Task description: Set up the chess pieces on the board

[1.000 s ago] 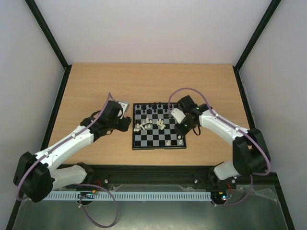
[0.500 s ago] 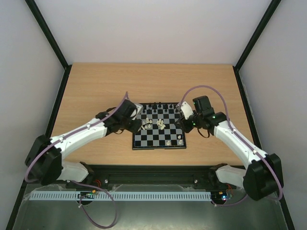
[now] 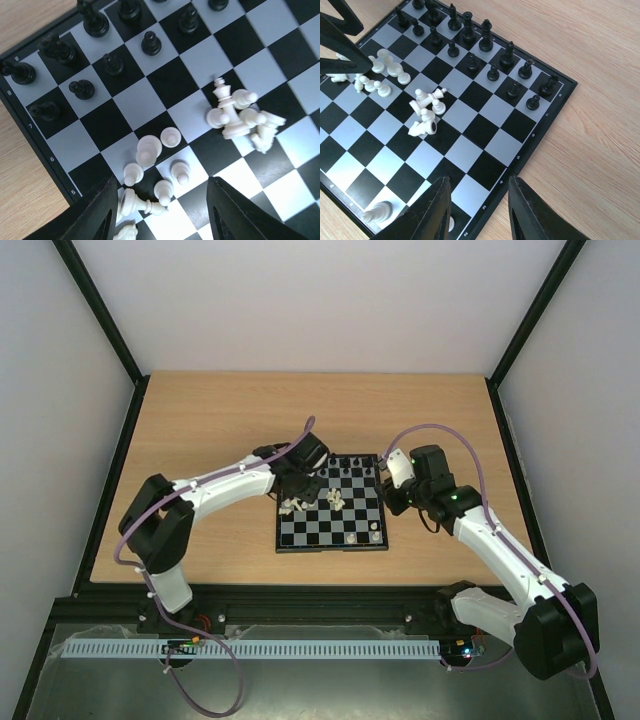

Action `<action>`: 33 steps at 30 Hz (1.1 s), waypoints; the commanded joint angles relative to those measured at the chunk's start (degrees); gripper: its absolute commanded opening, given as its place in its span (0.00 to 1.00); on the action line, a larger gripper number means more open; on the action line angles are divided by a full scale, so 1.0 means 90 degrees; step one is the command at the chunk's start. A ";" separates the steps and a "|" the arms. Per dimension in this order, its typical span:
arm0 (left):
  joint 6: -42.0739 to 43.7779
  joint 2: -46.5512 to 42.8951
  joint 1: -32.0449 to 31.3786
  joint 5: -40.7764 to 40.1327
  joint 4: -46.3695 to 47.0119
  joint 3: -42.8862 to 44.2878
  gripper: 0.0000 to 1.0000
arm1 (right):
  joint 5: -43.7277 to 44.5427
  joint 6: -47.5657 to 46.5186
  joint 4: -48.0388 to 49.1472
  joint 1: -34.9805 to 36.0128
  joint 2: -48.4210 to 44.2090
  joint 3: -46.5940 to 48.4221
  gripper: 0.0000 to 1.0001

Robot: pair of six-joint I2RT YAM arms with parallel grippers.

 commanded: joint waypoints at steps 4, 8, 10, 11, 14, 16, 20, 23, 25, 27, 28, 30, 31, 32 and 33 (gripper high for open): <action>-0.0020 0.0570 0.0052 -0.0318 -0.0563 0.0404 0.45 | 0.0213 -0.0082 0.0095 -0.0020 -0.0100 -0.0117 0.34; -0.0046 0.0728 0.0112 -0.0344 -0.0550 0.0435 0.42 | 0.0232 -0.0094 0.0085 -0.0015 -0.0091 -0.0127 0.34; -0.0058 0.0741 0.0149 -0.0338 -0.0472 0.0398 0.42 | 0.0215 -0.0104 0.0080 -0.0019 -0.0073 -0.0127 0.34; -0.0045 0.0736 0.0166 -0.0315 -0.0429 0.0379 0.41 | 0.0206 -0.0111 0.0075 -0.0015 -0.0057 -0.0127 0.34; -0.0047 0.0769 0.0211 -0.0280 -0.0328 0.0377 0.39 | 0.0193 -0.0123 0.0059 -0.0020 -0.0019 -0.0125 0.34; -0.0066 0.0765 0.0229 -0.0281 -0.0253 0.0372 0.39 | 0.0191 -0.0133 0.0060 -0.0020 0.0011 -0.0127 0.34; -0.0092 0.0802 0.0295 -0.0206 -0.0122 0.0395 0.38 | 0.0183 -0.0148 0.0052 -0.0017 0.0056 -0.0125 0.34; -0.0116 0.0857 0.0336 -0.0135 -0.0035 0.0433 0.34 | 0.0184 -0.0151 0.0052 -0.0020 0.0074 -0.0127 0.34; -0.0118 0.0908 0.0346 -0.0112 -0.0011 0.0479 0.30 | 0.0184 -0.0160 0.0047 -0.0019 0.0092 -0.0127 0.34; -0.0111 0.0961 0.0353 -0.0111 -0.0032 0.0532 0.26 | 0.0171 -0.0176 0.0034 -0.0020 0.0114 -0.0136 0.34; -0.0117 0.0982 0.0358 -0.0104 -0.0036 0.0559 0.25 | 0.0164 -0.0189 0.0028 -0.0020 0.0124 -0.0142 0.34; -0.0127 0.0996 0.0358 -0.0085 -0.0027 0.0575 0.23 | 0.0159 -0.0187 0.0020 -0.0020 0.0144 -0.0133 0.34; -0.0122 0.1018 0.0366 -0.0071 -0.0018 0.0583 0.22 | 0.0155 -0.0188 0.0025 -0.0020 0.0144 -0.0128 0.34; -0.0118 0.1033 0.0368 -0.0063 -0.0024 0.0586 0.21 | 0.0154 -0.0190 0.0017 -0.0020 0.0137 -0.0127 0.34; -0.0112 0.1044 0.0368 -0.0062 -0.0017 0.0596 0.20 | 0.0149 -0.0191 0.0024 -0.0020 0.0135 -0.0127 0.34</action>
